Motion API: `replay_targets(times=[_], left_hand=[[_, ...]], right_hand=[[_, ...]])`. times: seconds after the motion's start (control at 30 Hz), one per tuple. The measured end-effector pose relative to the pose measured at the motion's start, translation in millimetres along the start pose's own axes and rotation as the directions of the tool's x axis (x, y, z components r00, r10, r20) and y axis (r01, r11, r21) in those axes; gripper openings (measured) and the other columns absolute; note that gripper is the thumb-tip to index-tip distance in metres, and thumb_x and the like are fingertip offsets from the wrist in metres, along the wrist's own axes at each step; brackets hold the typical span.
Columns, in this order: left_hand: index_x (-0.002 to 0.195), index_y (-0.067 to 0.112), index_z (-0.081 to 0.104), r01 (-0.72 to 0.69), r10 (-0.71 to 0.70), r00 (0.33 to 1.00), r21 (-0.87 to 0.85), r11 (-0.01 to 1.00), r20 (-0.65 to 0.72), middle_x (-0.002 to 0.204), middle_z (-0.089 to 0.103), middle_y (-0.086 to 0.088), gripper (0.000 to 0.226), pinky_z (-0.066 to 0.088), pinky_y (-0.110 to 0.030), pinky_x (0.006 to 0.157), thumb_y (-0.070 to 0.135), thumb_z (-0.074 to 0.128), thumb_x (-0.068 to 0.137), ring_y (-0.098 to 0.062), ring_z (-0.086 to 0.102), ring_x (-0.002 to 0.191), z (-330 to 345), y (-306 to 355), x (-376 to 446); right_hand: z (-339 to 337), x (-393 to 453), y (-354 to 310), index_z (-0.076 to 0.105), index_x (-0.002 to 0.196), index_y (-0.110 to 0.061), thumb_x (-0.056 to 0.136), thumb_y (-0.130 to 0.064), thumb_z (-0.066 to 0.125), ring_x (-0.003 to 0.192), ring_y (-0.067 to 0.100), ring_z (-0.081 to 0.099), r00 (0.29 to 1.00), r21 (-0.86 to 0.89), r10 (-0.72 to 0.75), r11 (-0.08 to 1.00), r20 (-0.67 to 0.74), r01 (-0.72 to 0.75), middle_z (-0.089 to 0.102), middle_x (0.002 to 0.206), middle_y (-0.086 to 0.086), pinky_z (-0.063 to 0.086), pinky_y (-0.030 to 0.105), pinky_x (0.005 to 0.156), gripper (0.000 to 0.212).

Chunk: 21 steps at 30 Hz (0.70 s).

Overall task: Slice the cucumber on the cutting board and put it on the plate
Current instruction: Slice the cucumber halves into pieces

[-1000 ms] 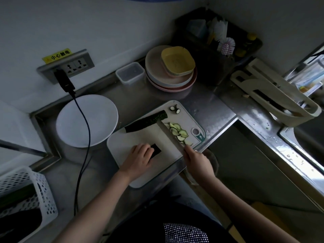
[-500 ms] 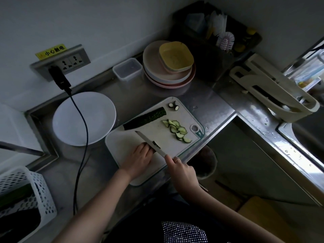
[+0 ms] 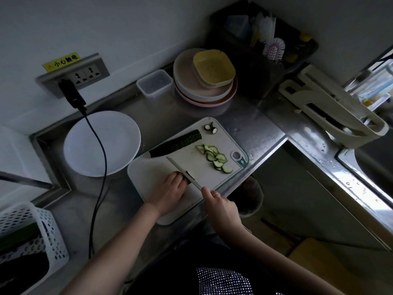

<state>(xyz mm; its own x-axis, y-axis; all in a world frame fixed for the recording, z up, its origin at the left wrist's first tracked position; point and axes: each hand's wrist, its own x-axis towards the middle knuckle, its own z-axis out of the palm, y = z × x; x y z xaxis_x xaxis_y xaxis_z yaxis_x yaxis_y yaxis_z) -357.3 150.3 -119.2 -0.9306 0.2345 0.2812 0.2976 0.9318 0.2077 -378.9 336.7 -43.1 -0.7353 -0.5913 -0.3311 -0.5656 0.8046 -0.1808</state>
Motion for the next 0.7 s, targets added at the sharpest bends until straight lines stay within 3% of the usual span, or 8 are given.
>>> replay_targets(times=[0.23,0.5,0.7], left_hand=[[0.11,0.007,0.044,-0.008,0.008,1.0,-0.002,1.0,-0.002,0.104,0.039,-0.009,0.035,0.045,-0.037,0.083,0.019,0.038,0.078,-0.028,0.043,0.098,-1,-2,1],[0.108,0.004,0.043,-0.013,0.014,1.0,-0.03,0.999,0.026,0.107,0.039,-0.01,0.039,0.054,-0.036,0.071,0.021,0.039,0.073,-0.028,0.042,0.098,-3,0,4],[0.111,0.003,0.043,0.003,-0.001,0.999,-0.047,0.999,0.032,0.112,0.039,-0.011,0.043,0.054,-0.039,0.073,0.024,0.039,0.073,-0.028,0.041,0.1,-4,0,3]], right_hand=[[-1,-1,1,0.035,0.122,-0.016,0.096,-0.015,0.041,0.087,0.035,0.063,1.0,0.086,0.01,0.996,-0.006,-0.009,0.057,0.112,0.009,0.034,0.034,0.057,0.027],[6,6,5,0.038,0.115,-0.015,0.093,-0.012,0.043,0.084,0.036,0.064,1.0,0.144,0.021,0.989,0.01,-0.022,0.061,0.1,0.008,0.036,0.034,0.055,0.023],[8,9,7,0.039,0.114,-0.014,0.093,-0.011,0.042,0.084,0.037,0.064,0.999,0.146,0.042,0.988,0.026,-0.045,0.061,0.098,0.008,0.037,0.035,0.057,0.022]])
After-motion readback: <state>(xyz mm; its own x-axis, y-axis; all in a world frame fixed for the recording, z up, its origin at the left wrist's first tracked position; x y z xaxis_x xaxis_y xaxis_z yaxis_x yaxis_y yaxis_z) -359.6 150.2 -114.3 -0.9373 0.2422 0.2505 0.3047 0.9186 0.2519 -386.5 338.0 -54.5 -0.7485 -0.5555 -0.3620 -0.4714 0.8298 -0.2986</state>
